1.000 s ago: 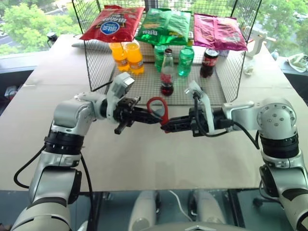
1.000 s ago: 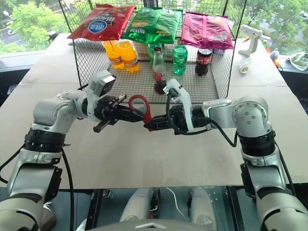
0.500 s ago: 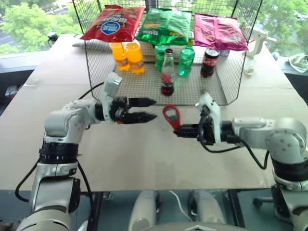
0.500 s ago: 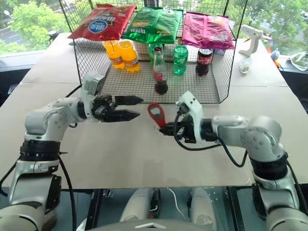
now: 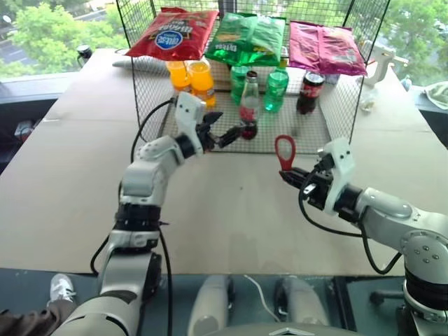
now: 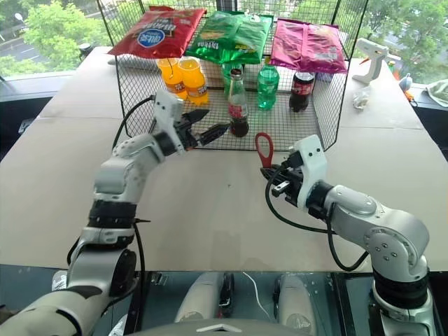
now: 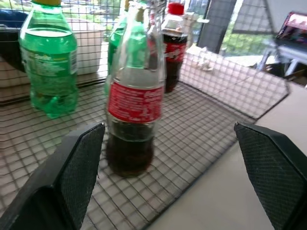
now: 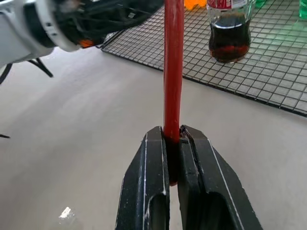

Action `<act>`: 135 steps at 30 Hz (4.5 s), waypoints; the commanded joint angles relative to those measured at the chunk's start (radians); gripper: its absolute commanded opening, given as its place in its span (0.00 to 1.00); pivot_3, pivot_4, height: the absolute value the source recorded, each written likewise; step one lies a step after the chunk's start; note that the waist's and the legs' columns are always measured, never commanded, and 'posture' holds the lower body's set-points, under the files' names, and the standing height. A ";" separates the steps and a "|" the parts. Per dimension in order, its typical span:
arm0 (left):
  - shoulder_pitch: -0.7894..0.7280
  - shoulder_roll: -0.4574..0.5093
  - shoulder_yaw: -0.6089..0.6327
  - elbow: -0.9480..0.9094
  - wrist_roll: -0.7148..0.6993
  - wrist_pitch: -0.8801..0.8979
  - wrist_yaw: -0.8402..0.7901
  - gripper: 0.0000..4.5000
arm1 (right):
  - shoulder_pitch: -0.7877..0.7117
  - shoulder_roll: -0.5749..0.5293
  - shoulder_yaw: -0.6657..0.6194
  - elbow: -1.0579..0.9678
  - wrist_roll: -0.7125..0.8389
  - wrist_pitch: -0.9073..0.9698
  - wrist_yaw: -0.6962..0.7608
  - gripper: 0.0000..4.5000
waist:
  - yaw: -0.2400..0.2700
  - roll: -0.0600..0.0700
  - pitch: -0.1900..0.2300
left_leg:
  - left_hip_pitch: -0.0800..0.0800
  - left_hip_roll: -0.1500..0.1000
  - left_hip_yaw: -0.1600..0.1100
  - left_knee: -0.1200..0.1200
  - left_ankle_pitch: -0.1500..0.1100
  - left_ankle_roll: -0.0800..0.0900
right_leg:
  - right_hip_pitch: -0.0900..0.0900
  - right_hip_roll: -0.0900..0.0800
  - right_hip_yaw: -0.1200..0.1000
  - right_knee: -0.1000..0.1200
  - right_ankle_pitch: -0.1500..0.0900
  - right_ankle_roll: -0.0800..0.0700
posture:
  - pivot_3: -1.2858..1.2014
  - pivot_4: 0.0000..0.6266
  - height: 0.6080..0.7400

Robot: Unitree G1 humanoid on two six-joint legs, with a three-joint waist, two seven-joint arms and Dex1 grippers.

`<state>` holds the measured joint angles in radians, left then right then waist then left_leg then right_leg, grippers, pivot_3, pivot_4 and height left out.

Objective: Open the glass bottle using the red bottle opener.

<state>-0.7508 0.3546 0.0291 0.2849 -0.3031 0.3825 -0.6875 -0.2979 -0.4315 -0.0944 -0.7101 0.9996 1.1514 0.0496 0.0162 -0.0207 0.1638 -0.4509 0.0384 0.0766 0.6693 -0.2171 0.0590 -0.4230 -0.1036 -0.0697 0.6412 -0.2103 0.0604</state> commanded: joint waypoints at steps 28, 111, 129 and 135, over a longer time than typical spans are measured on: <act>-0.496 -0.201 0.013 0.889 0.197 -0.468 0.142 0.73 | 0.083 -0.032 -0.037 -0.125 0.121 -0.047 -0.152 0.00 | -0.003 -0.001 0.001 | -0.002 0.000 -0.001 0.000 0.000 0.001 | 0.000 0.000 -0.001 -0.001 0.000 0.000 | 0.52 0.24 1.00; 0.122 0.073 -0.125 -0.314 -0.136 -0.010 -0.409 0.28 | -0.044 -0.220 0.286 -0.119 -0.650 -0.292 0.127 0.00 | -0.003 0.000 0.000 | 0.003 0.000 -0.002 0.002 0.000 0.000 | 0.003 0.001 0.000 0.000 0.000 0.000 | 0.52 0.24 1.00; 0.141 0.087 -0.144 -0.320 -0.126 0.001 -0.405 0.50 | -0.069 -0.174 0.371 -0.070 -0.890 -0.385 0.193 0.00 | -0.002 0.000 0.000 | 0.003 0.000 -0.002 0.002 0.000 0.000 | 0.003 0.001 0.000 0.000 0.000 0.000 | 0.52 0.24 1.00; 0.141 0.087 -0.149 -0.311 -0.117 -0.011 -0.401 0.76 | -0.064 -0.154 0.372 -0.069 -0.922 -0.387 0.217 0.00 | -0.003 0.000 0.000 | 0.002 0.000 -0.002 0.002 0.000 0.000 | 0.003 0.001 0.000 0.000 0.000 0.000 | 0.52 0.24 1.00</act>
<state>-0.6027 0.4420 -0.1267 -0.0160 -0.4154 0.3858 -1.0871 -0.3524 -0.5885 0.2922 -0.7635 0.0979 0.7814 0.2585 0.0133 -0.0204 0.1642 -0.4486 0.0387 0.0750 0.6713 -0.2172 0.0591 -0.4198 -0.1028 -0.0696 0.6413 -0.2107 0.0605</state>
